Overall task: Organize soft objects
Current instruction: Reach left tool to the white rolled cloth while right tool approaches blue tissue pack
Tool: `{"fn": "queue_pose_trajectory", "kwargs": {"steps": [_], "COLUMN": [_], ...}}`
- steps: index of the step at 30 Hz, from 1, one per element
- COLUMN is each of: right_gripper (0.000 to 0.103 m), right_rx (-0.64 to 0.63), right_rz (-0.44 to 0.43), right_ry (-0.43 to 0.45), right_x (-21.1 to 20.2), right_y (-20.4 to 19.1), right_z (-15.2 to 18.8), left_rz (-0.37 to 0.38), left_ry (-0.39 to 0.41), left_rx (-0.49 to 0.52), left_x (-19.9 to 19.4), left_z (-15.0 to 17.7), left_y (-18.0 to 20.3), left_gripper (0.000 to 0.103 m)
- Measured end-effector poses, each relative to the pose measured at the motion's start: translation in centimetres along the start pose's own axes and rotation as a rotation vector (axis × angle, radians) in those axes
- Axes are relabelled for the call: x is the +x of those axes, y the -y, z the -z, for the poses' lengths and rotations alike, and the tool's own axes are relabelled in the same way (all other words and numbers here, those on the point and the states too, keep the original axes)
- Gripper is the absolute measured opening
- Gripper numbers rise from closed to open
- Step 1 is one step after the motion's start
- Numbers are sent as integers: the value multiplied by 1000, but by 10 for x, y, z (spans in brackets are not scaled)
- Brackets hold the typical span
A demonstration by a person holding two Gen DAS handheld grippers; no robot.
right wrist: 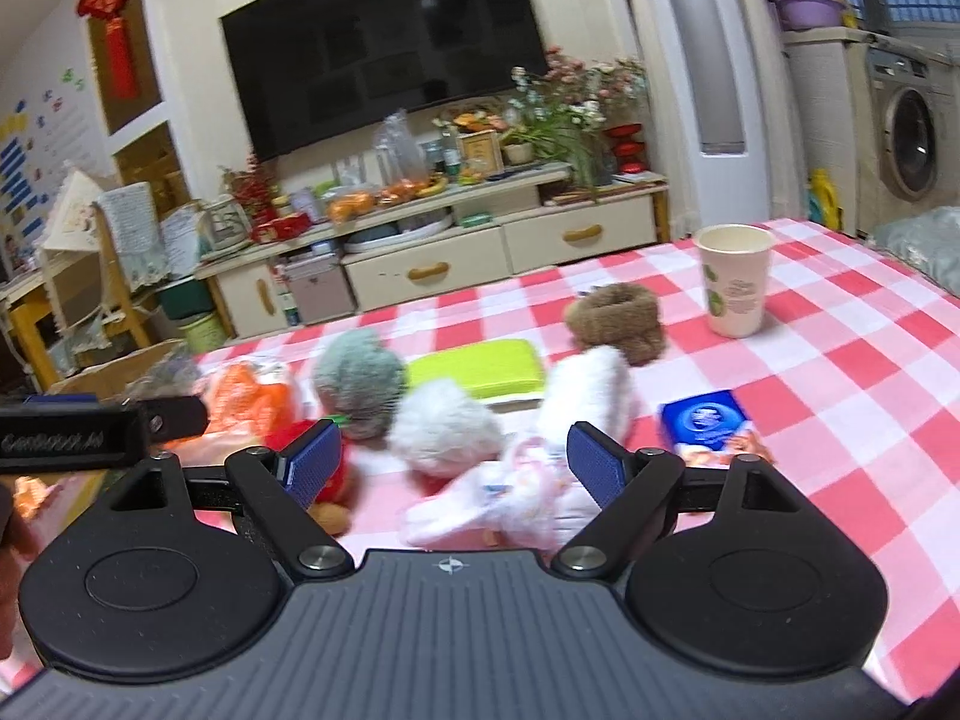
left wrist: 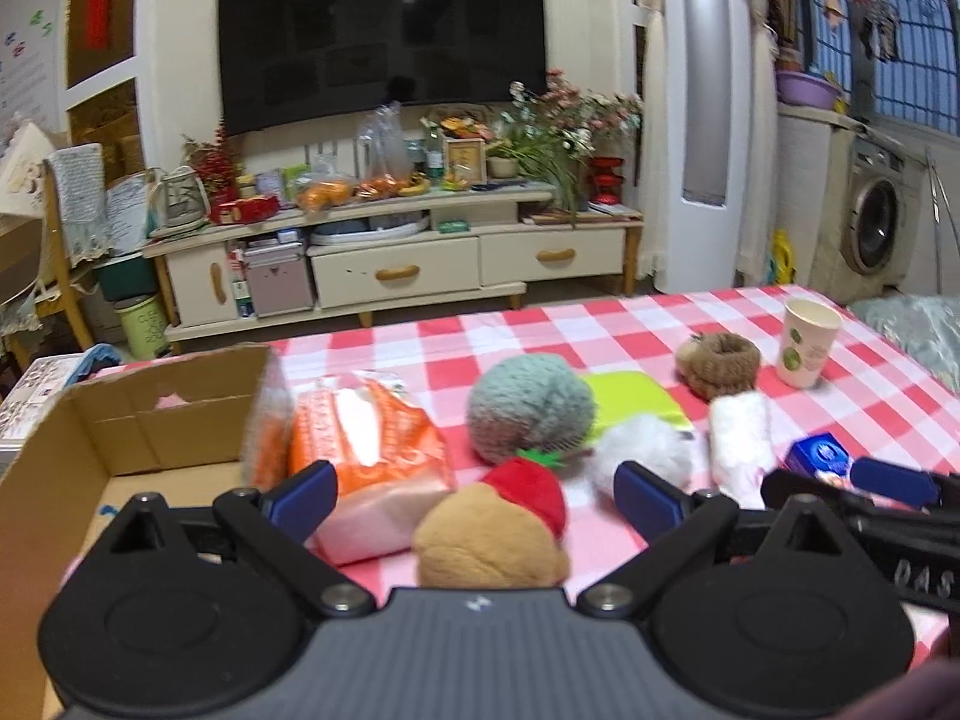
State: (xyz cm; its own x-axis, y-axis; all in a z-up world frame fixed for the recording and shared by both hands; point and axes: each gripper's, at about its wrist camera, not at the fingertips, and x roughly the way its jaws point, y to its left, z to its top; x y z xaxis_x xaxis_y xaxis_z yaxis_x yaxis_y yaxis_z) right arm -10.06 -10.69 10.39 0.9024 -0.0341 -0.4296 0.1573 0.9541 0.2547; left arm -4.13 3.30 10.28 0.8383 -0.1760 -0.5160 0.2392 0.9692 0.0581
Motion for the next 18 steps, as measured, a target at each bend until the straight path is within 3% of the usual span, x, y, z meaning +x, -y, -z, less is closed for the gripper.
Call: {"fn": "queue_pose_trajectory", "kwargs": {"steps": [13,18], "right_gripper": [103,103], "right_rx": [92,91], "right_rz": [148,192], "right_ry": [23,-46], "right_x": [5,23], "right_y": [47,63], "right_z": [-1,-1], "left_rz": [119,193], "left_ry": [-70,-94], "left_rx": [102,151], "left_x": [22,31], "left_z": [15,23], "left_y": [56,82], "left_gripper": [98,98]}}
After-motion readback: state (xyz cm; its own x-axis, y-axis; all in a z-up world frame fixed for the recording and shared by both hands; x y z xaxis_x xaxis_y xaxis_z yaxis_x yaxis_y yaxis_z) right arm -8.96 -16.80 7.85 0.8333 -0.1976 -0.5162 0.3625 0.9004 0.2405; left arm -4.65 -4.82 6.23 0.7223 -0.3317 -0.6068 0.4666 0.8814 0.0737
